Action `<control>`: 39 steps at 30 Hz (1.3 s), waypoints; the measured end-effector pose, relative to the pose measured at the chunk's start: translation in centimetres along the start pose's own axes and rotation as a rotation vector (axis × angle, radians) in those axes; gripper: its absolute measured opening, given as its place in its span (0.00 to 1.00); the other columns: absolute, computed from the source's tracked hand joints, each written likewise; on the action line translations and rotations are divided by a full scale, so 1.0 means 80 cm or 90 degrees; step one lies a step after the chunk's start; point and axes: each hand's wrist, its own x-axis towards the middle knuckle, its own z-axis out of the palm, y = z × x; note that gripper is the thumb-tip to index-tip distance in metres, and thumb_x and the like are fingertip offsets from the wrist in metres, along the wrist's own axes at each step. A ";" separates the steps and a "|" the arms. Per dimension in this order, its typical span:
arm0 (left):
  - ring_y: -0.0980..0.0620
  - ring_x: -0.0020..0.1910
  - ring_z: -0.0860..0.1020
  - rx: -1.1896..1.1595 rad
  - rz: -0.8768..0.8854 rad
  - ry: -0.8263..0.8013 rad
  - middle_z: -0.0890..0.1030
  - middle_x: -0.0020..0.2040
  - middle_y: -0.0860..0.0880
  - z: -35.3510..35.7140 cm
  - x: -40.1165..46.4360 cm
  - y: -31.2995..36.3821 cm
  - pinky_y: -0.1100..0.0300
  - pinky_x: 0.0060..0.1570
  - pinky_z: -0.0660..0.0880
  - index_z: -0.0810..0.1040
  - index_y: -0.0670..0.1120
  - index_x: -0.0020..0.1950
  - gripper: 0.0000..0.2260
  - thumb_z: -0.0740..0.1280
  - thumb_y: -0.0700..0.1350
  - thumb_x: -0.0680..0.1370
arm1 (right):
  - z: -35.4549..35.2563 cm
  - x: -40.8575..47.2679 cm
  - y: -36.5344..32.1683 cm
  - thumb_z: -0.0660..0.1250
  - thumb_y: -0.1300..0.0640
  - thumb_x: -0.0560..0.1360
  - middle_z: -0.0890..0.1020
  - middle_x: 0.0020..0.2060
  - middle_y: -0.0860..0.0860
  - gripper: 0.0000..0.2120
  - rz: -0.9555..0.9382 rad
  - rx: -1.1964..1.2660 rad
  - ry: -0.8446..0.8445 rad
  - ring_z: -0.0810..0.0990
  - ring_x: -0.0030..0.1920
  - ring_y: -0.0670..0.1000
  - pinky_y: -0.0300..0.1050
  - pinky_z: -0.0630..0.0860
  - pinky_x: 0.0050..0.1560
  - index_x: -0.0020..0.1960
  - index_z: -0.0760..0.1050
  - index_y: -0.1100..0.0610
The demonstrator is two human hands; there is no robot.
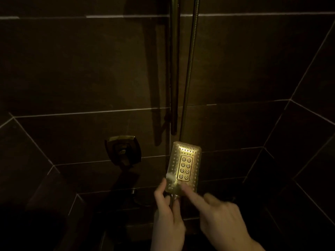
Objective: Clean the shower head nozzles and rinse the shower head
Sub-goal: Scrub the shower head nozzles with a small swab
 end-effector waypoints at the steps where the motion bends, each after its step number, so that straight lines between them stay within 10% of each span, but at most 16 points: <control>1: 0.47 0.54 0.83 0.011 0.011 0.002 0.81 0.63 0.57 0.002 -0.001 0.001 0.48 0.52 0.81 0.50 0.85 0.59 0.36 0.62 0.41 0.83 | -0.006 0.010 0.008 0.71 0.58 0.69 0.76 0.30 0.45 0.47 0.032 0.009 0.032 0.72 0.22 0.43 0.40 0.74 0.20 0.79 0.49 0.41; 20: 0.70 0.58 0.75 0.165 0.136 0.045 0.77 0.62 0.62 -0.005 -0.028 -0.014 0.63 0.59 0.76 0.49 0.78 0.67 0.39 0.66 0.38 0.81 | -0.043 0.052 0.040 0.65 0.57 0.73 0.78 0.32 0.49 0.36 -0.074 -0.052 0.120 0.69 0.24 0.43 0.39 0.69 0.21 0.78 0.55 0.46; 31: 0.61 0.62 0.78 0.022 0.103 0.057 0.78 0.58 0.69 -0.006 -0.033 -0.013 0.44 0.63 0.77 0.53 0.84 0.63 0.42 0.65 0.36 0.80 | -0.049 0.037 0.054 0.75 0.61 0.66 0.76 0.31 0.49 0.43 -0.107 -0.109 0.083 0.64 0.23 0.44 0.37 0.62 0.19 0.76 0.61 0.49; 39: 0.53 0.29 0.80 0.013 0.092 0.050 0.82 0.60 0.53 -0.018 -0.027 -0.011 0.63 0.24 0.74 0.51 0.88 0.57 0.39 0.61 0.40 0.83 | -0.041 0.021 0.066 0.77 0.60 0.65 0.76 0.32 0.47 0.49 -0.072 -0.090 0.021 0.68 0.22 0.43 0.39 0.68 0.17 0.78 0.54 0.45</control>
